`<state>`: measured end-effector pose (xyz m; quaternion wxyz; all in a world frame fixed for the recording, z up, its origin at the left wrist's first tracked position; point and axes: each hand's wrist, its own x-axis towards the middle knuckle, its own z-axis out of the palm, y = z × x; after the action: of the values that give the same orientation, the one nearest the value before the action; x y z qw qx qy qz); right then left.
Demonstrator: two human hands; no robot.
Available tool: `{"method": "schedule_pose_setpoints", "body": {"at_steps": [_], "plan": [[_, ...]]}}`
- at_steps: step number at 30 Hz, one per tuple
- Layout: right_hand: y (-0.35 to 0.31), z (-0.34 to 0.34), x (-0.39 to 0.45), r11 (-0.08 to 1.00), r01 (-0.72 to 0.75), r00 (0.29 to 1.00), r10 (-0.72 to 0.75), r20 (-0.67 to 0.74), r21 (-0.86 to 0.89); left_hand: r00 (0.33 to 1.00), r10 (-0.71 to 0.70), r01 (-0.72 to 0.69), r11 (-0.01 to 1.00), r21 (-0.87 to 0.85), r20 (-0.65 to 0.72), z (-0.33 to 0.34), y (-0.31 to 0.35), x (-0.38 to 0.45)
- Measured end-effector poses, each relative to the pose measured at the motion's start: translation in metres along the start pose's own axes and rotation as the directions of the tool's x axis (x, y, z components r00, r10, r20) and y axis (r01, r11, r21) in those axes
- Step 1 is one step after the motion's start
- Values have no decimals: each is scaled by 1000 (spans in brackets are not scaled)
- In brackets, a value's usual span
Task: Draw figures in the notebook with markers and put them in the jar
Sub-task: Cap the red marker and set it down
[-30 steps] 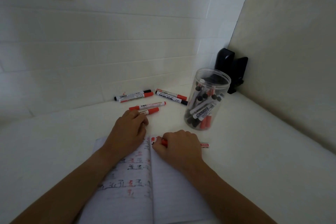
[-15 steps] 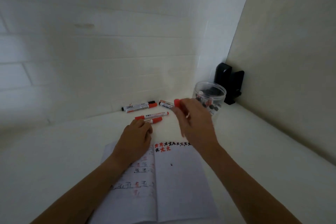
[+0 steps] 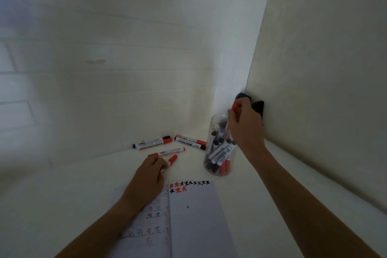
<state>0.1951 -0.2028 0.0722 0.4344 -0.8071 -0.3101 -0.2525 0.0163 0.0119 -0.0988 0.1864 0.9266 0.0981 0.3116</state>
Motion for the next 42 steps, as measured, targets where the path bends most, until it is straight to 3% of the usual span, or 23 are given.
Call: {"method": "schedule_pose_setpoints", "body": {"at_steps": [5,8,10,13,19,22,25,27,29,33,40,42], "plan": [[19,11,-10,959,179,974,-140,179,-219,999,-33,34,999,-24,17,4,-11,1],[22,13,-10,823,375,919,-270,287,-427,999,-48,48,999,-3,6,7,-14,1],[21,12,-11,733,424,893,-239,382,-532,999,-35,35,999,-10,3,6,-13,1],[15,10,-8,697,444,877,-207,434,-564,1000,-8,7,999,-41,-25,4,-9,1],[11,11,-6,693,465,861,-208,465,-551,987,97,-111,988,-105,-129,-6,6,-3],[16,12,-16,795,406,914,-352,203,-451,984,105,-127,979,-158,-142,-11,12,-5],[12,16,-36,777,488,855,-517,38,-397,983,114,-139,973,-183,-140,-15,16,-5],[3,23,-55,765,565,818,-570,82,-310,984,125,-148,969,-199,-127,-17,19,-6],[-2,37,-78,753,623,781,-584,221,-213,985,130,-152,963,-221,-111,-18,21,-7],[3,76,-122,697,702,691,-614,383,-149,984,167,-176,954,-242,-58,-21,25,-7],[23,100,-149,733,664,724,-583,368,-146,975,219,-208,864,-458,-31,-34,34,-13],[24,97,-152,800,595,771,-538,339,-83,988,144,-152,843,-516,-56,-32,30,-11]]}}
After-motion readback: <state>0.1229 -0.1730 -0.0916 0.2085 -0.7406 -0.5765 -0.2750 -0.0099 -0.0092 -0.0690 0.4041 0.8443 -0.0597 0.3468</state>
